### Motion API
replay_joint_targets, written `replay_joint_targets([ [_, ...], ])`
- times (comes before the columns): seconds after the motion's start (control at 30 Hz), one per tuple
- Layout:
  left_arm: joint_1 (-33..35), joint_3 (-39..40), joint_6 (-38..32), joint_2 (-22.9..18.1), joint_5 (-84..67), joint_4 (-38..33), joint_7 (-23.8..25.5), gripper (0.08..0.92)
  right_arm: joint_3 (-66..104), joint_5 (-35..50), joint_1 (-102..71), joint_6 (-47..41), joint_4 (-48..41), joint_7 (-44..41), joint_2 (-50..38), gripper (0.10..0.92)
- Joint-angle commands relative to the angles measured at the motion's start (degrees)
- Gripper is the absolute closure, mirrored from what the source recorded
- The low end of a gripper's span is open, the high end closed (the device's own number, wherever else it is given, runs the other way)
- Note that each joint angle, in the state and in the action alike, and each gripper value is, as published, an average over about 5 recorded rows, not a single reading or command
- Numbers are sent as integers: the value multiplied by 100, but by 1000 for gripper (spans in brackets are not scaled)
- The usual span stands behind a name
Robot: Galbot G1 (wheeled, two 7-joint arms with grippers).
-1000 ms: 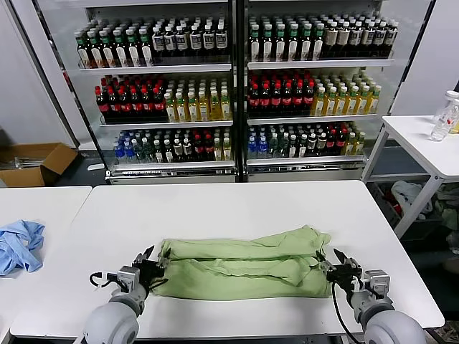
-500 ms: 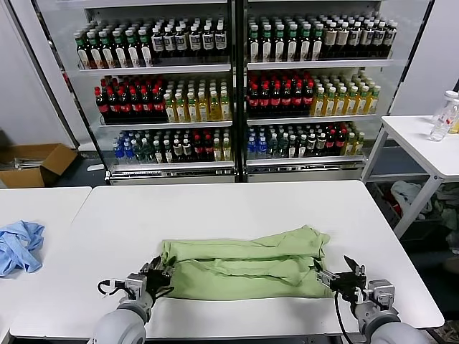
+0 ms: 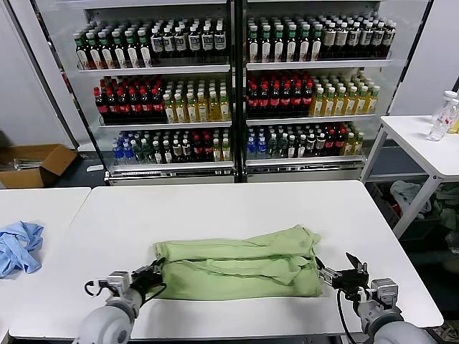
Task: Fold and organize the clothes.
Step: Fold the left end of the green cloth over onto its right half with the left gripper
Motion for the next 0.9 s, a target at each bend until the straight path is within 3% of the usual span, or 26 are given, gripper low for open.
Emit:
replay_joint_targets([
  [0.03,362,-2575,-32,772,-1567,-158,-47,909,-29,25,149,61,-99,-9,-38,203],
  [0.17,352,-3281,-78,1013,-2210,-302,-207,909,-53,57,215,113,-165,-14,-73,203],
  [0.3,266,-3276,-121,854,-3374,-1016,-555,909,-80,64,241,149,-195,-23,-117,203],
  [0.53,293,-1566,-326,-347,-4386,-2244,-945,909,-99,49,247,206,-231,-35,-133,203],
  [0.73,-86,-7,-413,-1081,-3625,-1851,-958,909,-156,37,270,245,-261,-49,-106,203],
  [0.9,-638,766,-427,-1382,-3104,-1245,-974,909,-185,28,298,275,-310,-60,-103,203],
])
